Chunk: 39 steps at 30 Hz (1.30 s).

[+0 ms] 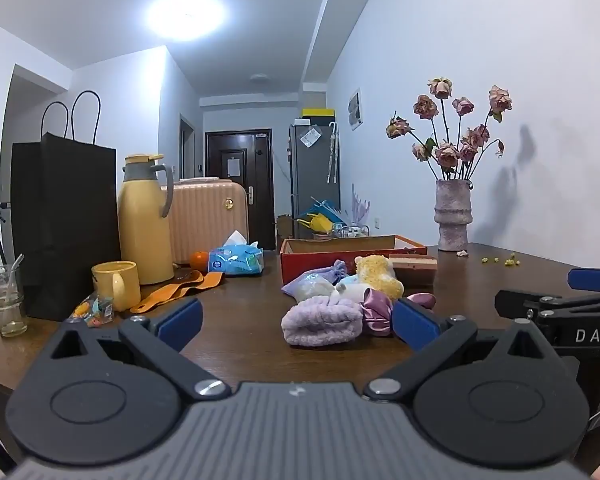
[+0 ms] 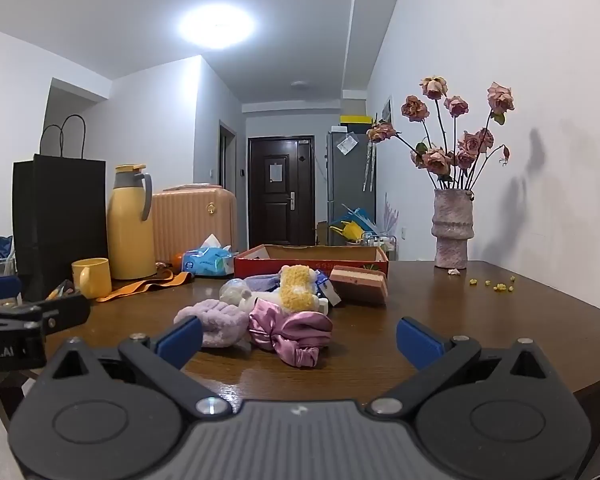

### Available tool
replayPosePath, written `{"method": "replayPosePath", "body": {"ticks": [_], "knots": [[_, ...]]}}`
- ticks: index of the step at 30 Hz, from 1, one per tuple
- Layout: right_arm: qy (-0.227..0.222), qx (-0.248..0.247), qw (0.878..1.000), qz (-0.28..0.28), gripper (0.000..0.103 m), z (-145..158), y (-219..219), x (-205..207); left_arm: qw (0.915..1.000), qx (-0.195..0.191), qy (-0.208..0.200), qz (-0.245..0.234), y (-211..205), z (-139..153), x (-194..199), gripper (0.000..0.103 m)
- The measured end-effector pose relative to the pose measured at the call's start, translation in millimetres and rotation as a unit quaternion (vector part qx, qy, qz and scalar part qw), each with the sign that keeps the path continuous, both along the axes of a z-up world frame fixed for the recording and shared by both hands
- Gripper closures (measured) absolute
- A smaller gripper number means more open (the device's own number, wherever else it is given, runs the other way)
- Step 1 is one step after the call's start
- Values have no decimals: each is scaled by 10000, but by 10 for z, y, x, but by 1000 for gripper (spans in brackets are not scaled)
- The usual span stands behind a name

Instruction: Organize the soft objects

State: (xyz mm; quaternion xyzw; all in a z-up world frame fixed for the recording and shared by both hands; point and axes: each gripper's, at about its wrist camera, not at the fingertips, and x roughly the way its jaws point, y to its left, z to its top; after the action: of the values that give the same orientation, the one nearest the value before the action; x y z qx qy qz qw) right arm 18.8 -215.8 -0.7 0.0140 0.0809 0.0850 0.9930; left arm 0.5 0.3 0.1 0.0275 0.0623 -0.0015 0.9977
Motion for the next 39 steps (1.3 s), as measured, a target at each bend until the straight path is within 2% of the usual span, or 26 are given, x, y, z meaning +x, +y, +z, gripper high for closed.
{"method": "replayPosePath", "body": {"ticks": [5, 7, 39], "knots": [[7, 29, 10000, 22, 0, -3, -5, 11, 9999, -106, 77, 33, 51, 29, 35, 0], [8, 2, 10000, 22, 0, -3, -2, 14, 10000, -65, -25, 25, 39, 43, -9, 0], [90, -26, 10000, -27, 0, -22, 16, 49, 10000, -28, 51, 34, 9, -13, 10, 0]]}}
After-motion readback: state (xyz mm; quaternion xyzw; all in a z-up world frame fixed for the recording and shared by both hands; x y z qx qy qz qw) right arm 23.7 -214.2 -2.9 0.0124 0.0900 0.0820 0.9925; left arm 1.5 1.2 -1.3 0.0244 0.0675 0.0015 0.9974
